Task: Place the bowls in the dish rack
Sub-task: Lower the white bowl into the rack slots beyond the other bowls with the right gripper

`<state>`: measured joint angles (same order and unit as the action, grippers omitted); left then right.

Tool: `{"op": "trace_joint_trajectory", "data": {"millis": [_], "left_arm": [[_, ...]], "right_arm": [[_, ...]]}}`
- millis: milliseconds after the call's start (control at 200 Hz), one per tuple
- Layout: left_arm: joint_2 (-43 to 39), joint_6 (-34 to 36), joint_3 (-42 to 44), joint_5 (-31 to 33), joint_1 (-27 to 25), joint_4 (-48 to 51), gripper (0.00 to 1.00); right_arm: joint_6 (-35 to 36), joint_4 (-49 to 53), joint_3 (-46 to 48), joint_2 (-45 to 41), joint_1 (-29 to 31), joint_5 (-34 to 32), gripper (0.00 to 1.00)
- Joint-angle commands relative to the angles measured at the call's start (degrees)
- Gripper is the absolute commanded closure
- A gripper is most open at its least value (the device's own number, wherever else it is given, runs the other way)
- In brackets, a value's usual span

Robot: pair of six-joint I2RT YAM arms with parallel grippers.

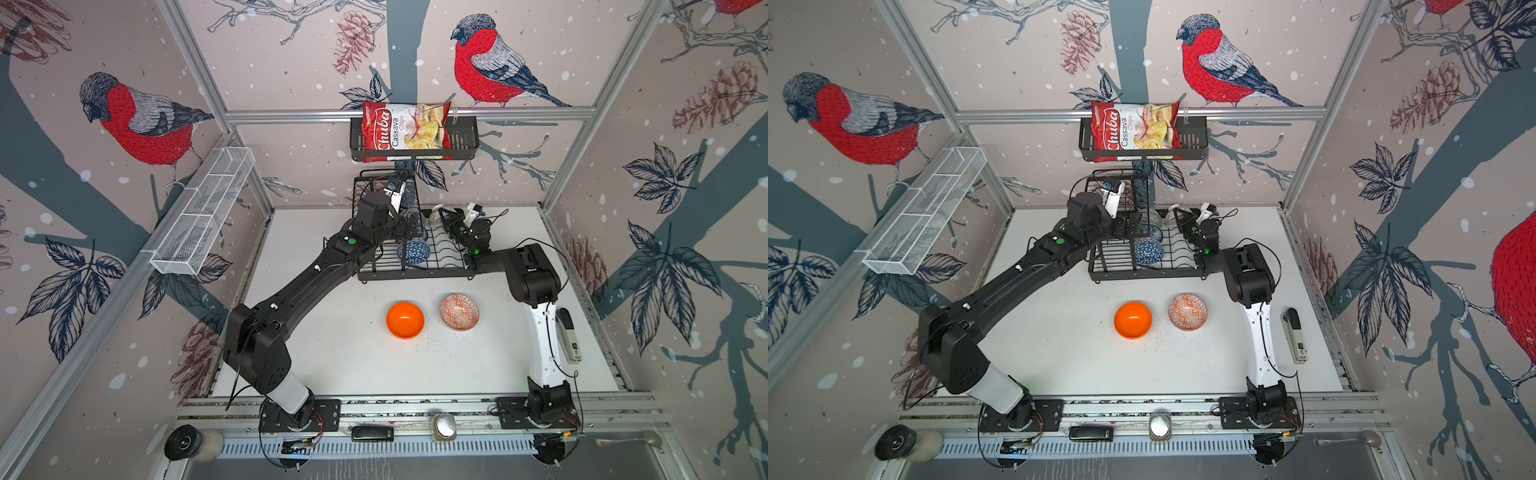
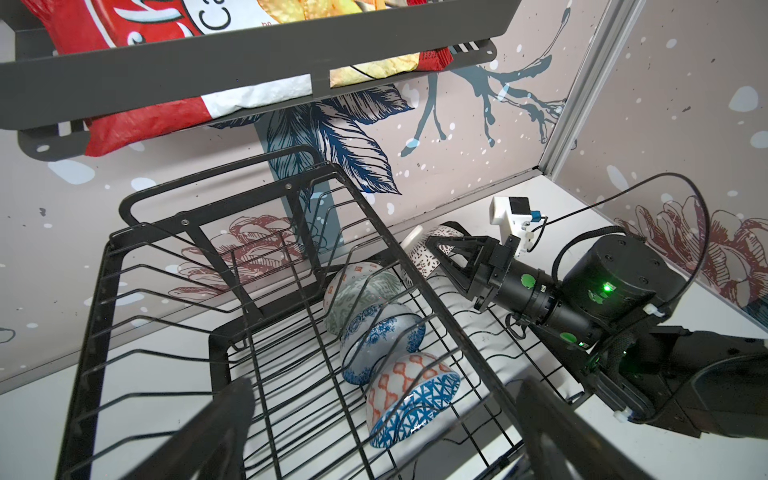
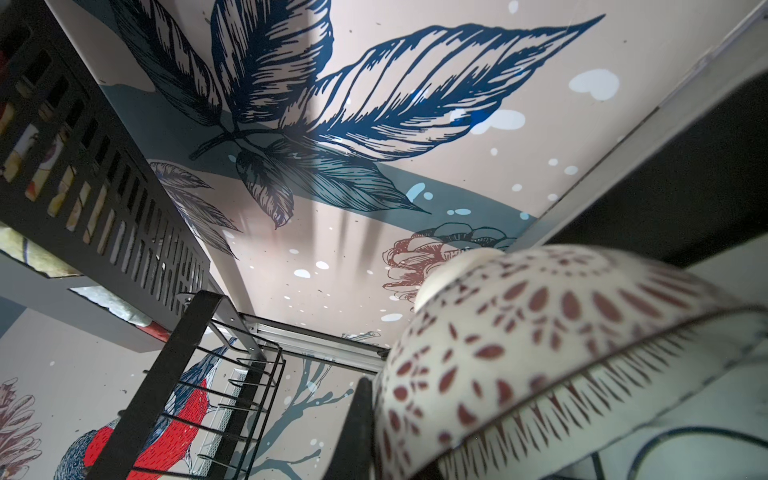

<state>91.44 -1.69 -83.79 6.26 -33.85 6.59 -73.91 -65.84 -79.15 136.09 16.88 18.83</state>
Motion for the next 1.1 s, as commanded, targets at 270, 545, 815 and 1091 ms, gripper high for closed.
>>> {"op": "trace_joint_trajectory", "data": {"millis": [270,545,815,1091], "left_arm": [[-0.84,-0.64,0.21,-0.02,0.45,-2.02,0.02],[-0.82,-0.74,0.3,-0.11,0.63,-2.11,0.02],[-1.21,-0.68,0.75,0.25,0.75,-2.37,0.02],[-1.17,-0.68,0.91,0.17,0.74,-2.46,0.02]], "right_arm": [[-0.34,6.86,-0.88,-2.03,0.86,-1.96,1.0],[-3.0,8.76,-0.04,-2.23,1.05,-3.95,0.96],[-7.68,10.34,2.03,-2.76,1.37,-6.23,0.94],[-8.84,12.25,3.33,-3.99,1.9,-8.29,0.86]]}}
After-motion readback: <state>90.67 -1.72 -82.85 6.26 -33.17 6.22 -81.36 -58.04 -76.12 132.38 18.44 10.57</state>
